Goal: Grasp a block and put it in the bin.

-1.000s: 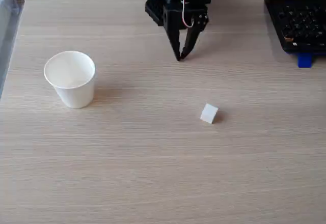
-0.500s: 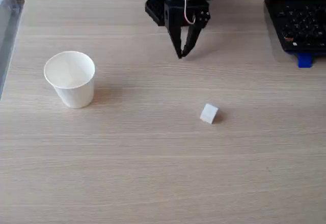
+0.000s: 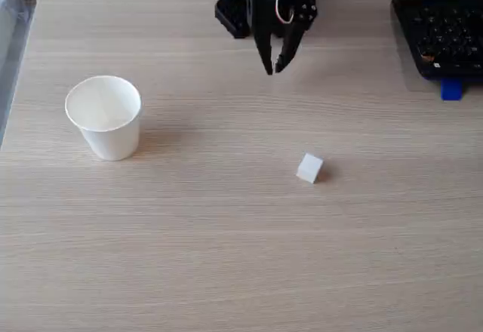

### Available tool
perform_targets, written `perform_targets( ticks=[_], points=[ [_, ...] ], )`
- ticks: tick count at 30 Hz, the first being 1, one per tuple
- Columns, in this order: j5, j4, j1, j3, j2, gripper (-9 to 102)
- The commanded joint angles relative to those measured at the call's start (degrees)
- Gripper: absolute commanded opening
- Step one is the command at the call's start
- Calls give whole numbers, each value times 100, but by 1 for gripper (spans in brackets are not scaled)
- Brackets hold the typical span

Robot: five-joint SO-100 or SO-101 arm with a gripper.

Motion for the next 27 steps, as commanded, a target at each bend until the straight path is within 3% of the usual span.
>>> perform_targets(
  ticks=[1,12,27],
  points=[
    [167,-79,26,-457,-422,7],
    [589,-88,26,-870,-1283,17],
    [1731,-123,-272,-1846,-2892,19]
  ],
)
